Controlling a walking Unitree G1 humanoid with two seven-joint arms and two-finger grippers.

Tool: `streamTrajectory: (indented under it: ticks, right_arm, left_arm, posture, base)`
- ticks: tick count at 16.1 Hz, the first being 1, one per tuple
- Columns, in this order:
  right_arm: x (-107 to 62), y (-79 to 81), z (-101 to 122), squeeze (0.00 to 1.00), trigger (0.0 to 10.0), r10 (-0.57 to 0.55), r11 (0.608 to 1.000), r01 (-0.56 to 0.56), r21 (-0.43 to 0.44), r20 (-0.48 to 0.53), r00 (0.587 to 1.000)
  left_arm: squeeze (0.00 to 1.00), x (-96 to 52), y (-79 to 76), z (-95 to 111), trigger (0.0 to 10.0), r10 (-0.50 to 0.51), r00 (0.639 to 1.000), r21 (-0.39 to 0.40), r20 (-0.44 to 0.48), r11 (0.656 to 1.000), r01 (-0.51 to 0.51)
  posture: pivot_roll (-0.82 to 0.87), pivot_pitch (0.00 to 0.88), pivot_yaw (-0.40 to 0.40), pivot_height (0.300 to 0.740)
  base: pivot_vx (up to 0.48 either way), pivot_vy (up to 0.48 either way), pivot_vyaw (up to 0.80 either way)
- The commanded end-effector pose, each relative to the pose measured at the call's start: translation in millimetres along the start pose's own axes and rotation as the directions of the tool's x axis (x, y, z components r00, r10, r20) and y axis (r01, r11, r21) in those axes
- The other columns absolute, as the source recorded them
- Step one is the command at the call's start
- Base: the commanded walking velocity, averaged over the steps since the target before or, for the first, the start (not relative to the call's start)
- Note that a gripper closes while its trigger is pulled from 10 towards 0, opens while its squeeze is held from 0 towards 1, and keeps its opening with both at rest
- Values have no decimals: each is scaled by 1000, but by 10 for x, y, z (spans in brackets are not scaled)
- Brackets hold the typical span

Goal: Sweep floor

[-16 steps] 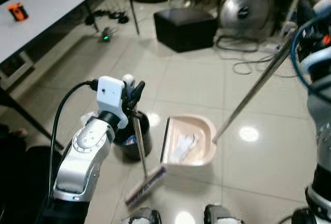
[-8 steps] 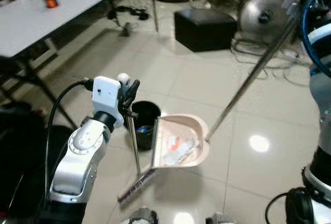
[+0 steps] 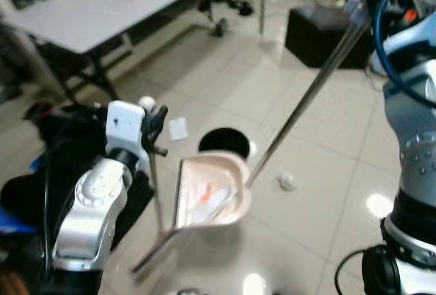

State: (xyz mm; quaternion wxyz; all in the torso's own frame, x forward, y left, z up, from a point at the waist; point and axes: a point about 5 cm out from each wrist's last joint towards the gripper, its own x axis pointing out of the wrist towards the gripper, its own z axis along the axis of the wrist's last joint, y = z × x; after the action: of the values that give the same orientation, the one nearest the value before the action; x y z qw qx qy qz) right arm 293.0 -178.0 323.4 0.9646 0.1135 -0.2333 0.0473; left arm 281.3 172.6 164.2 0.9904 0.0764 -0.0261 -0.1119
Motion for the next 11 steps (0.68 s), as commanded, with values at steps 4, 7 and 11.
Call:
streamTrajectory:
  ticks: [4,7,11]
  right_arm:
    - [-85,-106,92,0,10000,-45,998,48,-52,55,997]
    - [-89,-120,101,0,10000,-46,998,49,-51,58,997]
    - [-66,-147,103,0,10000,-43,998,46,-52,61,997]
  left_arm:
    - [0,18,-41,14,10000,-12,1000,-4,28,1000,12]
    - [0,27,-70,-13,10000,-8,1000,-9,25,1000,9]
    - [0,25,-84,-10,10000,2,999,-14,35,1000,-2]
  posture:
    - [-52,73,92,740]
    - [-57,70,78,740]
    - [-54,61,66,740]
  base:
    - [387,0,0]
    - [387,0,0]
    - [389,0,0]
